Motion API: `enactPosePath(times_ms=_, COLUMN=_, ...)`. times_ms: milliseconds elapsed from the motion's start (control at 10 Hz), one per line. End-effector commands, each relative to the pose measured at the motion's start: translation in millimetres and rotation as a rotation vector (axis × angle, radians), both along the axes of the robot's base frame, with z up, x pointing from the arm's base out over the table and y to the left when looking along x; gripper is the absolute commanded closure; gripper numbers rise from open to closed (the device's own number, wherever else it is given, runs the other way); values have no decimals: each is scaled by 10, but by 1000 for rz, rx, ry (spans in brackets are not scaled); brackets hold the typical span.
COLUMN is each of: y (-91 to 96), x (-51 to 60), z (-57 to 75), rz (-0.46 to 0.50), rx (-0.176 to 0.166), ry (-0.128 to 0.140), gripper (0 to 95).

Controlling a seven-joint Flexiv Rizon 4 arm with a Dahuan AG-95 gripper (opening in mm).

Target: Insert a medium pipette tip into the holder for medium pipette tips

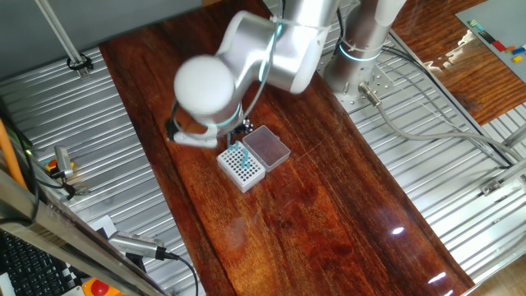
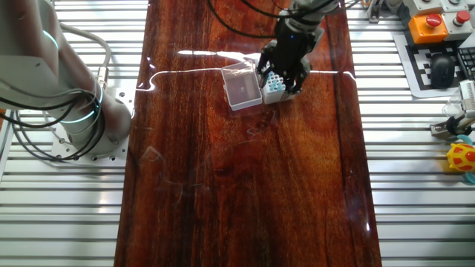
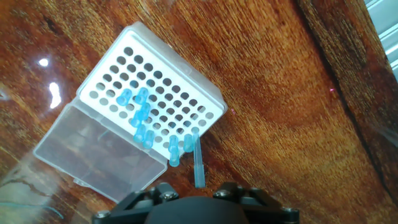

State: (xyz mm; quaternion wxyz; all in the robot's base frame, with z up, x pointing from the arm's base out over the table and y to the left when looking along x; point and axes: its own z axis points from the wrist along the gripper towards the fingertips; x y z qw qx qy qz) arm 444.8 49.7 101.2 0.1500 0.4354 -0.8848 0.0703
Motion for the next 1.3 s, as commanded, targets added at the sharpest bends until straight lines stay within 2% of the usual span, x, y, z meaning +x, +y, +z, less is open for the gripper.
enactPosePath(times_ms=100, y=-5, x=-36, z=-32, rz=-27, rx=43, ry=-23, gripper=570)
enactPosePath(times_ms=1300, y=-5, x=-36, z=-32, rz=-27, rx=43, ry=-23, gripper=570)
